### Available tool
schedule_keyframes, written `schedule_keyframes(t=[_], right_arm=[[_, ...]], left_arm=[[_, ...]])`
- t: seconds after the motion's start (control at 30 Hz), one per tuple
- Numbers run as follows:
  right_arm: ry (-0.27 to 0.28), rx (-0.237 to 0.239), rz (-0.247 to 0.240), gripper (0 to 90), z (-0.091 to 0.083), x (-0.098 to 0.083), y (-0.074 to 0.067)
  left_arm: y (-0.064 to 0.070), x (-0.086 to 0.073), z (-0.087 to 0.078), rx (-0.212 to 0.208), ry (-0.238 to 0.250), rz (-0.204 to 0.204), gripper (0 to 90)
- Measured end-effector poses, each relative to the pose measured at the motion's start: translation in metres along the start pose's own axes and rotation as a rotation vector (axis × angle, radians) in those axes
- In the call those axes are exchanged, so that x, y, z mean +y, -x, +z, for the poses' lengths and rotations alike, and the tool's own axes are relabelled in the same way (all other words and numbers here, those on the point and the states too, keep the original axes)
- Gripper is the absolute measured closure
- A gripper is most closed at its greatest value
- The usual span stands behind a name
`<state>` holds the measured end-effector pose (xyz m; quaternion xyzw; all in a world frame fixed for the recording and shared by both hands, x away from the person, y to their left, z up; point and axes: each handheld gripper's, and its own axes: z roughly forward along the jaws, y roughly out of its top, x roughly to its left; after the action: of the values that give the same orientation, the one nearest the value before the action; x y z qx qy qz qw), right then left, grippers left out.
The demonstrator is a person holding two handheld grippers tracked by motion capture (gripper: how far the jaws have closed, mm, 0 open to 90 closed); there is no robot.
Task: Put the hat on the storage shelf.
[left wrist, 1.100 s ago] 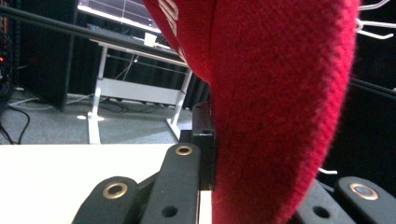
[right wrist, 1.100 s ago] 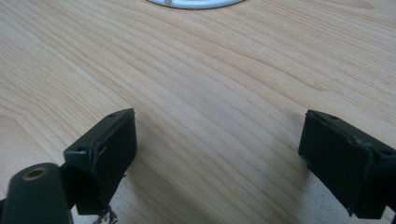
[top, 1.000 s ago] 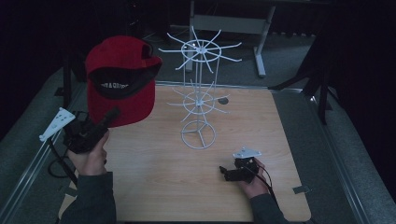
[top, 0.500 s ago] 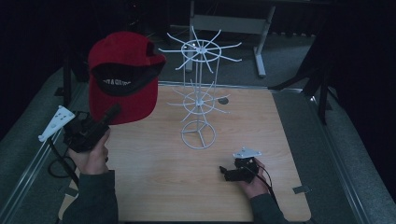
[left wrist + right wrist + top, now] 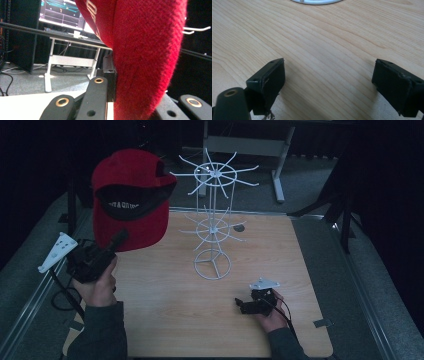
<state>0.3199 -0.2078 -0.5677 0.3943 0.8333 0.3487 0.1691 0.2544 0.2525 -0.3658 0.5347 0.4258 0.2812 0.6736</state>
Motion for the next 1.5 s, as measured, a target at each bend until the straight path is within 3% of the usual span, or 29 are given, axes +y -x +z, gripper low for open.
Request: schedule_keyframes(t=[0.63,1.0,1.5], right_arm=[[0.001,0.0,0.001,11.2,0.0,0.0,0.0],[0.0,0.0,0.0,11.3,0.0,0.0,0.0],[0.001,0.0,0.001,11.3,0.0,0.0,0.0]], left_arm=[[0.014,0.014,0.005,-0.013,0.065,0.025,85.2],[0.017,0.003,-0.003,-0.013,0.067,0.02,85.1],[0.024,-0.011,0.002,-0.032,0.065,0.029,85.0]])
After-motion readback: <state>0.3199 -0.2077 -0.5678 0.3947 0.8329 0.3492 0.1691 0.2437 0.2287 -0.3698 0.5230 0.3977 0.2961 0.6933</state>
